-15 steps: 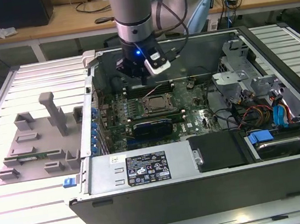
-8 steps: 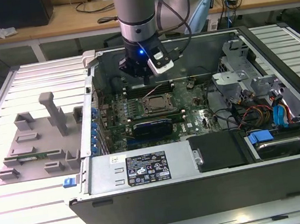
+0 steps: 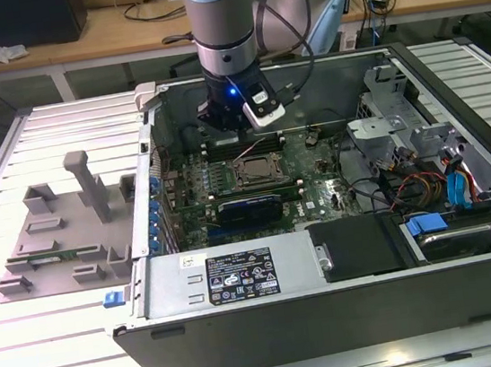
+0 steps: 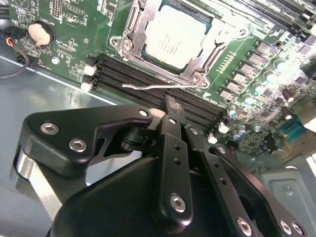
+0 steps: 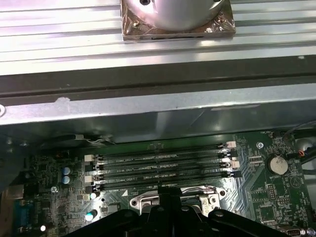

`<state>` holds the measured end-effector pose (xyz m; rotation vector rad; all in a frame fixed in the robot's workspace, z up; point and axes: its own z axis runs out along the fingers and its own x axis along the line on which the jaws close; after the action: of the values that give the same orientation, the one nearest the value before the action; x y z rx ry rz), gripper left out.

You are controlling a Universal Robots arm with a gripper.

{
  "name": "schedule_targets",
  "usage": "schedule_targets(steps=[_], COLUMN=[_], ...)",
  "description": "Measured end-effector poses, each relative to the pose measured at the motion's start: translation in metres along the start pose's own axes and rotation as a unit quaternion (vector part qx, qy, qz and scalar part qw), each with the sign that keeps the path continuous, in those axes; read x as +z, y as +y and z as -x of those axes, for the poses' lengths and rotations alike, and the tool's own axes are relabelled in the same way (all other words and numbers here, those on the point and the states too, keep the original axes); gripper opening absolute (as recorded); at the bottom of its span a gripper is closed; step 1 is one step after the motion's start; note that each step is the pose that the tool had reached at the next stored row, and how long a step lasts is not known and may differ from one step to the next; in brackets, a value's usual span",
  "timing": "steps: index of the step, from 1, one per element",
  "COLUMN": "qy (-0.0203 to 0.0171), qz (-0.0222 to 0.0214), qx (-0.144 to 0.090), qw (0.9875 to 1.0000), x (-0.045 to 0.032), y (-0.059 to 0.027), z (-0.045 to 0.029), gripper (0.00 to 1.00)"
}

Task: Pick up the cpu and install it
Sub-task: 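Install the first cpu locking lever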

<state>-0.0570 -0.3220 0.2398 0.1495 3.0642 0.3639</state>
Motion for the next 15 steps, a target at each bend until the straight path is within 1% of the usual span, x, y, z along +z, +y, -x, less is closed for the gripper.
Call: schedule_targets(steps=[3, 4, 5, 7, 9, 15], qy=[-0.0029, -0.0046, -0.0054, -0.0061, -0.0063, -0.0065], qz=[0.0002, 0.0004, 0.0005, 0.0005, 0.0006, 0.0003], qx=[0.001, 0.0, 0.0, 0.0, 0.0, 0.001], qw=[1.0, 1.0, 1.0, 1.0, 1.0, 1.0], x=[0.0039, 0.0067, 0.0087, 0.0109, 0.0148, 0.0189], y=[-0.0009, -0.0016, -0.0021, -0.0026, -0.0031, 0.0017], z=[0.0, -0.0001, 0.0, 0.0, 0.0011, 0.0047], gripper=[0.11, 0.11, 0.11, 0.11, 0.11, 0.11])
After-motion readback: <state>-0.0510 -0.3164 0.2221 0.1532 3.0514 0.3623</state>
